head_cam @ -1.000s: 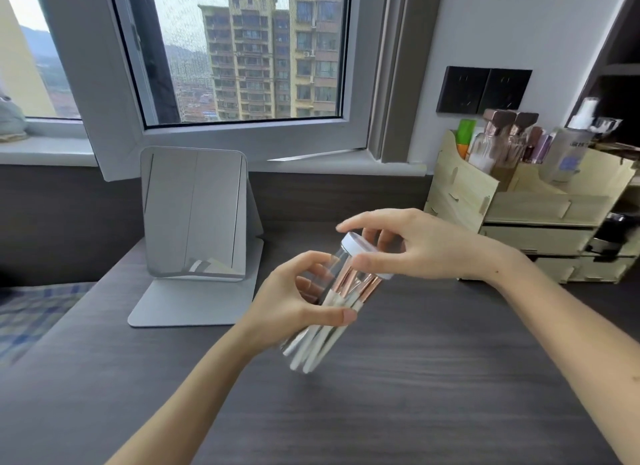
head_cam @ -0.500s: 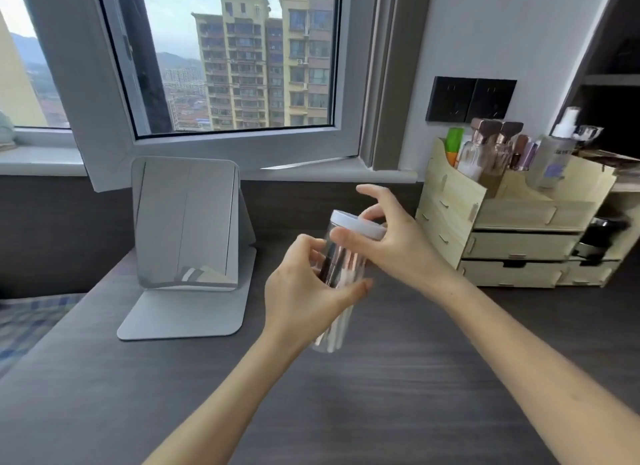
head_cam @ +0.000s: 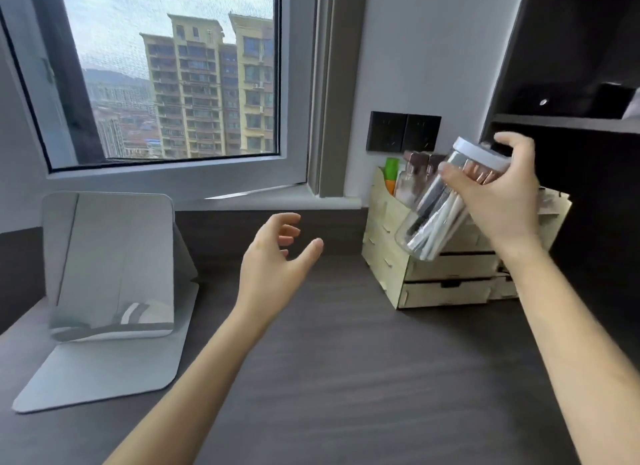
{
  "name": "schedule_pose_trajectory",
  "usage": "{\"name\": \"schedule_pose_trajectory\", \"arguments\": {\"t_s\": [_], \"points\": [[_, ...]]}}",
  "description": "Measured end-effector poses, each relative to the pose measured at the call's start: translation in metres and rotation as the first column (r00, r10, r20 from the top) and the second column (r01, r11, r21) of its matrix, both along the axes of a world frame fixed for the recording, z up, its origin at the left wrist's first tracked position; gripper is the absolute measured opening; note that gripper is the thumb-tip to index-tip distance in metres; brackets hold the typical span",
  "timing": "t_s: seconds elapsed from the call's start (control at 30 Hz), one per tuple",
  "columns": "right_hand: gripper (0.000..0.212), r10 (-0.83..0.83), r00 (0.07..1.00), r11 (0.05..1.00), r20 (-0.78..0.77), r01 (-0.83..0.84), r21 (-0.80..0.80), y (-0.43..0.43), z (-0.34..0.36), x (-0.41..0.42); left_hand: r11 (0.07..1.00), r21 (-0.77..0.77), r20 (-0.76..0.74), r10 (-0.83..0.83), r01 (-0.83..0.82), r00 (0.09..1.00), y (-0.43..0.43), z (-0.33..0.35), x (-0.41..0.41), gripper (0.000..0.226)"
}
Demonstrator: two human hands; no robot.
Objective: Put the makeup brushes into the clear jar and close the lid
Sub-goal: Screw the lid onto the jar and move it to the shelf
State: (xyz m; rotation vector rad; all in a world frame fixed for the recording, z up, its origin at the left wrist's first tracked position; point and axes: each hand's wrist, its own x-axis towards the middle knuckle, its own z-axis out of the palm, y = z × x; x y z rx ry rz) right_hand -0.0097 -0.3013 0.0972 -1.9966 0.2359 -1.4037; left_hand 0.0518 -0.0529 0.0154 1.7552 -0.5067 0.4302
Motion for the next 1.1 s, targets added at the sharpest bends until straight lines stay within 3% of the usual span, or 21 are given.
{"name": "schedule_pose_trajectory", "arguments": {"t_s": [0.3,1.1], "points": [[0.063,-0.287,0.957,0.953,0.035,0.289,-0.093,-0.066,0.022,0.052,0.998,-0.034,0.010,0.049,-0.049,0.999,-0.009,0.009,0.022,0.028],[0.061,-0.208,0.970,0.963,-0.129,0.180,-0.198,-0.099,-0.017,0.073,0.995,-0.014,0.011,0.101,-0.101,0.995,-0.014,0.005,0.029,0.027]]}}
